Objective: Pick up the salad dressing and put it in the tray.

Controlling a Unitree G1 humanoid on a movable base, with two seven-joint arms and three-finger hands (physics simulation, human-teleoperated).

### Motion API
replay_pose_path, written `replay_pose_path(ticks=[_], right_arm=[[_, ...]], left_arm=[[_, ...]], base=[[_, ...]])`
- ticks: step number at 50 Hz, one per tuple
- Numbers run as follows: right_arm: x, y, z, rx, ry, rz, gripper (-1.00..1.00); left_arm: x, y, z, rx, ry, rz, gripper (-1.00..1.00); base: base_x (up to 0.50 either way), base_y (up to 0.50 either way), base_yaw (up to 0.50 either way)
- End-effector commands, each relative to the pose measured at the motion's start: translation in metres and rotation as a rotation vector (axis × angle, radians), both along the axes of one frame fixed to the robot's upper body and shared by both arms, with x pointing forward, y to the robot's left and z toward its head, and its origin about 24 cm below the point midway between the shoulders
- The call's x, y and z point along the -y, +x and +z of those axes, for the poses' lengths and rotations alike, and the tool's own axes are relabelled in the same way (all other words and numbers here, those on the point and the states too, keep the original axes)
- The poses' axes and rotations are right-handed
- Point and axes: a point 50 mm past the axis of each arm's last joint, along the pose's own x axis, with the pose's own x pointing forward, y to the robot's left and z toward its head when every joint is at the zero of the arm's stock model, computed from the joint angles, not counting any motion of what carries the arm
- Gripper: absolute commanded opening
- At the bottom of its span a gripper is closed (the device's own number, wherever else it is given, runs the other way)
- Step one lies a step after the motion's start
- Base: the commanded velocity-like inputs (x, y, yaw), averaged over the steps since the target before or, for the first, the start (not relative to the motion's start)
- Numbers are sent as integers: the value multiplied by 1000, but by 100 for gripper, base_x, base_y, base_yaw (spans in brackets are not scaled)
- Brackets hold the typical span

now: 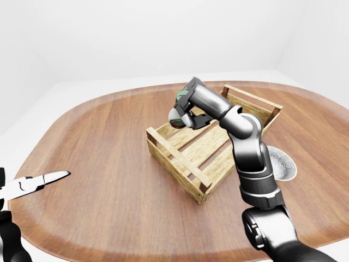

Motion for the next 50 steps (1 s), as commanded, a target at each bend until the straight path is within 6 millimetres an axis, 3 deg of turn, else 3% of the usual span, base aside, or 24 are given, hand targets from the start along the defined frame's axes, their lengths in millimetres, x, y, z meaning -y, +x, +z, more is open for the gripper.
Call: replay_pose_path(ticks=[1,21,33,40,46,50], right_arm=[[28,2,-15,-39,-20,-90,-100],[107,37,-123,-543,136,-305,-100],[120,44,-131,-551,141,-401,-100],[138,52,-163,-663,195,-575,-100],[134,61,-159,-562,259,-551,-100],[135,60,-170,-591,239,-604,-100]], left_arm=[[2,-3,5,21,14,0,100],[3,0,3,10,12,-4,100],[4,-2,5,22,21,-5,100],[3,0,2,5,12,-7,100],[2,2,-2,-10,2,-7,100],[1,2,-2,-12,-1,-6,100]], base=[[0,0,0],[0,0,0],[0,0,0],[0,0,0],[0,0,0],[0,0,0]])
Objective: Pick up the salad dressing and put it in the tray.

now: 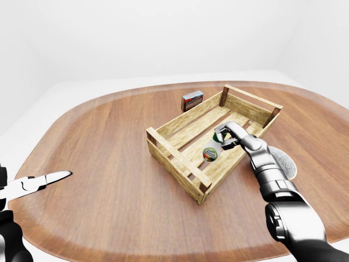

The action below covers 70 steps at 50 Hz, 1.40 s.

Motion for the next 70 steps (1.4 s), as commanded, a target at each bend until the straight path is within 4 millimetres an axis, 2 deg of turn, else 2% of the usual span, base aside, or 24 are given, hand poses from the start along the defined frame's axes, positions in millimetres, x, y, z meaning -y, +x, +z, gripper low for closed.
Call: replay_pose_path(ticks=[1,14,28,33,45,48,50,52,56,59,63,70], right_arm=[[8,6,-15,-18,-5,-123,-100],[10,0,-33,-85,-46,-161,-100],[26,-3,-35,-103,-76,-202,-100],[26,-7,-41,-116,-76,-212,-100],[26,-5,-39,-111,-82,-208,-100],[26,-1,-29,-86,-88,-194,-100],[24,6,-14,-48,-86,-171,-100],[20,16,10,10,-96,-134,-100],[13,26,35,66,-112,-88,-100],[8,28,40,77,-116,-71,-100],[5,28,37,64,-121,-62,-100],[10,26,34,57,-120,-74,-100]], left_arm=[[-1,1,-2,-9,-7,1,100],[-1,2,-4,-18,-12,-1,100],[1,2,-3,-13,-6,-4,100],[2,0,0,2,3,-3,100],[0,1,-3,-13,-7,-3,100],[0,2,-3,-12,-8,-3,100],[0,2,-4,-17,-11,-4,100],[1,3,-5,-17,-13,-8,100],[-1,6,-10,-41,-28,-11,100],[-3,7,-13,-51,-37,-11,100],[-2,6,-12,-46,-37,-11,100],[3,8,-9,-35,-27,-22,100]], base=[[0,0,0],[0,0,0],[0,0,0],[0,0,0],[0,0,0],[0,0,0],[0,0,0],[0,0,0],[0,0,0],[0,0,0],[0,0,0],[0,0,0]])
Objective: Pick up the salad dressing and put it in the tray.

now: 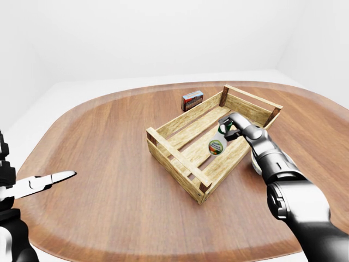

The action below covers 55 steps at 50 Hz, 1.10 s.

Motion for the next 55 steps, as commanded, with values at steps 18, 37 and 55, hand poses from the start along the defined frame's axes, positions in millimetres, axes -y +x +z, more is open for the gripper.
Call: replay_pose_path(ticks=[18,37,55], right_arm=[[17,-3,-2,63,-114,-110,-100],[17,-10,-21,37,-142,-141,-100],[17,-17,-38,-5,-155,-146,100]], left_arm=[[2,2,-1,-7,3,-8,100],[5,0,2,7,12,-10,100],[6,-1,4,16,22,-11,100]], base=[[0,0,0],[0,0,0],[0,0,0]])
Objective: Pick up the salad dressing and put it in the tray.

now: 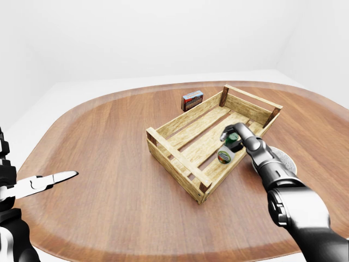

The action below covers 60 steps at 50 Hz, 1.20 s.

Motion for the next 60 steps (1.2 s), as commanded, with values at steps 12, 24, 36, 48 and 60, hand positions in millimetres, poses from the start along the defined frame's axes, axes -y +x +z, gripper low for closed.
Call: replay_pose_path(ticks=[12,24,36,48,60], right_arm=[[0,-3,-6,-6,-18,-7,100],[-1,2,5,18,-23,12,100],[-10,17,46,119,-47,86,100],[-28,23,98,266,-79,200,100],[-44,14,154,357,-131,253,100]], left_arm=[[0,1,-1,-5,-2,-3,100],[2,3,-3,-12,-6,-11,100],[3,3,-2,-8,-3,-14,100],[5,2,0,1,4,-19,100],[4,2,1,4,3,-18,100]], base=[[0,0,0],[0,0,0],[0,0,0],[0,0,0],[0,0,0]])
